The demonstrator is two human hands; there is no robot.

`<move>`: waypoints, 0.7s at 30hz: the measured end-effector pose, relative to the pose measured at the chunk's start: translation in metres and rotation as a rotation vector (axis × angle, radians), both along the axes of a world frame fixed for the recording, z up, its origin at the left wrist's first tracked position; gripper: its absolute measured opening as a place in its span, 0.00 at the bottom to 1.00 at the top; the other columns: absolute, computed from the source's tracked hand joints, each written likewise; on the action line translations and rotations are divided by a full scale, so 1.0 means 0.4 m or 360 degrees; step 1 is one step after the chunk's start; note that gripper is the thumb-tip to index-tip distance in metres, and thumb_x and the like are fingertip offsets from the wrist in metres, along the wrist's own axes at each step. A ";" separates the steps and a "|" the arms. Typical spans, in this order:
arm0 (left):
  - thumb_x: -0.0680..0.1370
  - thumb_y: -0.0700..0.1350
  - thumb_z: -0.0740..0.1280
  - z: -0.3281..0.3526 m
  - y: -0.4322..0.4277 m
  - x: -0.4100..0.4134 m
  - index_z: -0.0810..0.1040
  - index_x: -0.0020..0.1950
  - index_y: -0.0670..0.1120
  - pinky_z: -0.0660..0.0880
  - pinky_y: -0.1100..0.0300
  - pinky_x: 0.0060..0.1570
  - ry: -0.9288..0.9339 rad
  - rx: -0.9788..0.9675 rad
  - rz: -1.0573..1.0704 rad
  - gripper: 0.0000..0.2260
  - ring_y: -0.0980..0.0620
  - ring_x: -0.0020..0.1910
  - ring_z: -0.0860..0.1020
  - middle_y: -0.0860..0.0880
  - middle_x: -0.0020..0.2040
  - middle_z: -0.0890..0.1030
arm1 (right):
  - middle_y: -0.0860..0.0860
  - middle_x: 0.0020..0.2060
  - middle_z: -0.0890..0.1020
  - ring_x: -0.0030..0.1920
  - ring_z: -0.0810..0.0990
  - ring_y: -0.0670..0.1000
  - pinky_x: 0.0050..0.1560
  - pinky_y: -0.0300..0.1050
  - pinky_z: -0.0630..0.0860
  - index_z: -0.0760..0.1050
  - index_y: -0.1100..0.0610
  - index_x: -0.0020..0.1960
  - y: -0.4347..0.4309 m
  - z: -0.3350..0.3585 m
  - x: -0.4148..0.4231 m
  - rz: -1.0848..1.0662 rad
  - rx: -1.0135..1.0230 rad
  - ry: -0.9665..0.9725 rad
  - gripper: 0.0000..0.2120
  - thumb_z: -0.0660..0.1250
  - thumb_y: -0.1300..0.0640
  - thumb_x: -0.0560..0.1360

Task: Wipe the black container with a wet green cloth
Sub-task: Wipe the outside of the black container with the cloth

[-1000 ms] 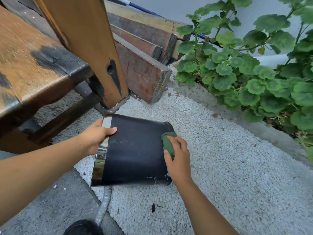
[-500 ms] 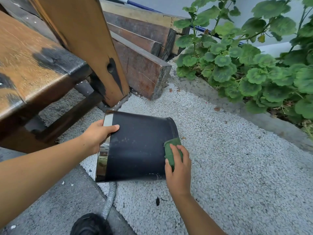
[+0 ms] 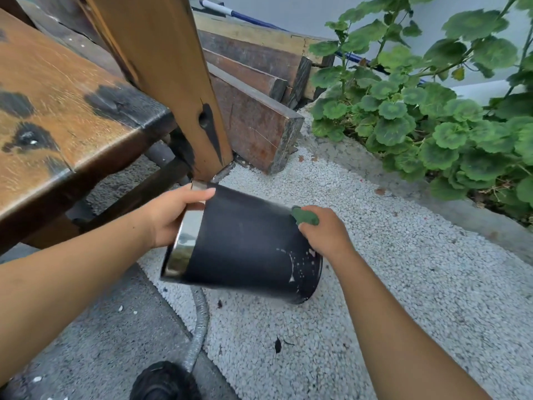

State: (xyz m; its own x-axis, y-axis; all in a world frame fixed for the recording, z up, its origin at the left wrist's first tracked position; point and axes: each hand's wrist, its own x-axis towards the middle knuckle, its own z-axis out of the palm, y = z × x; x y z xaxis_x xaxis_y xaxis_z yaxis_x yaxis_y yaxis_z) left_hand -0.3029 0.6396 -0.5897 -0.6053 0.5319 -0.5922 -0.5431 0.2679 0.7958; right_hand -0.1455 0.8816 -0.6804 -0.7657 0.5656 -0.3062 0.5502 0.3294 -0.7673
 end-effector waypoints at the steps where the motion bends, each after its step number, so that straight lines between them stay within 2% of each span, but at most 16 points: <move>1: 0.70 0.47 0.73 0.013 -0.001 -0.009 0.82 0.50 0.45 0.83 0.54 0.35 -0.0006 0.0013 -0.0011 0.11 0.46 0.36 0.86 0.43 0.42 0.88 | 0.56 0.46 0.83 0.42 0.80 0.55 0.42 0.47 0.76 0.82 0.54 0.55 0.021 0.025 -0.029 0.0038 -0.0089 -0.0097 0.10 0.67 0.61 0.75; 4: 0.68 0.50 0.75 0.039 -0.012 -0.038 0.88 0.45 0.44 0.83 0.53 0.35 -0.0062 -0.0050 -0.0076 0.11 0.44 0.37 0.86 0.42 0.43 0.88 | 0.55 0.41 0.80 0.38 0.76 0.54 0.36 0.43 0.72 0.80 0.55 0.54 0.062 0.072 -0.093 0.0115 -0.0243 -0.0364 0.09 0.69 0.62 0.74; 7: 0.71 0.44 0.73 0.032 -0.009 -0.040 0.84 0.57 0.37 0.83 0.53 0.40 0.0002 -0.0090 -0.0184 0.17 0.42 0.42 0.86 0.37 0.53 0.85 | 0.55 0.39 0.79 0.37 0.76 0.54 0.36 0.42 0.71 0.81 0.59 0.57 0.081 0.071 -0.129 0.0185 -0.0204 -0.0491 0.12 0.70 0.62 0.73; 9: 0.72 0.37 0.71 0.005 -0.004 -0.026 0.80 0.60 0.35 0.84 0.54 0.38 0.0052 -0.0122 -0.0120 0.17 0.43 0.40 0.86 0.35 0.53 0.84 | 0.56 0.40 0.79 0.38 0.76 0.54 0.38 0.42 0.72 0.82 0.62 0.58 0.091 0.059 -0.143 0.0220 -0.0162 -0.0523 0.14 0.70 0.62 0.73; 11: 0.75 0.32 0.68 -0.017 0.005 -0.016 0.79 0.58 0.38 0.84 0.53 0.36 0.0104 -0.0193 -0.0024 0.12 0.44 0.36 0.86 0.38 0.46 0.86 | 0.54 0.40 0.79 0.38 0.76 0.53 0.38 0.42 0.71 0.82 0.62 0.58 0.094 0.053 -0.156 0.0226 -0.0165 -0.0509 0.14 0.71 0.61 0.73; 13: 0.78 0.31 0.67 -0.025 0.017 -0.025 0.78 0.57 0.39 0.83 0.54 0.35 0.0183 -0.0322 0.0065 0.09 0.45 0.34 0.85 0.40 0.41 0.86 | 0.53 0.40 0.79 0.38 0.76 0.52 0.37 0.41 0.72 0.82 0.60 0.58 0.093 0.055 -0.171 0.0232 -0.0187 -0.0473 0.14 0.71 0.58 0.74; 16: 0.78 0.31 0.66 -0.022 0.026 -0.038 0.79 0.54 0.38 0.81 0.56 0.28 0.0201 -0.0409 0.0118 0.07 0.45 0.29 0.84 0.41 0.36 0.86 | 0.54 0.45 0.82 0.47 0.81 0.55 0.48 0.46 0.76 0.82 0.60 0.58 0.073 0.055 -0.172 0.0254 -0.0133 -0.0411 0.14 0.70 0.54 0.76; 18: 0.78 0.32 0.66 -0.020 0.030 -0.042 0.79 0.57 0.37 0.81 0.56 0.31 0.0227 -0.0463 0.0094 0.08 0.44 0.32 0.84 0.40 0.40 0.86 | 0.52 0.48 0.82 0.51 0.80 0.55 0.50 0.46 0.75 0.81 0.55 0.58 0.055 0.054 -0.148 0.0211 -0.0139 -0.0360 0.12 0.70 0.52 0.76; 21: 0.79 0.33 0.66 -0.023 0.033 -0.050 0.79 0.61 0.36 0.79 0.52 0.41 0.0241 -0.0502 0.0067 0.11 0.40 0.39 0.83 0.37 0.47 0.85 | 0.53 0.46 0.84 0.44 0.81 0.54 0.46 0.46 0.74 0.82 0.54 0.54 0.030 0.044 -0.095 0.0150 -0.0177 -0.0233 0.09 0.68 0.52 0.77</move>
State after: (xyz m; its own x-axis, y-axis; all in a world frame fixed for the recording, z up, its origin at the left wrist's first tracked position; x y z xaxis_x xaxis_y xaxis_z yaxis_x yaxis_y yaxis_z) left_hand -0.3227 0.6530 -0.5991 -0.7164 0.3099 -0.6251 -0.4409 0.4932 0.7499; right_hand -0.1834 0.8935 -0.6630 -0.7564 0.4500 -0.4747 0.6292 0.3025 -0.7159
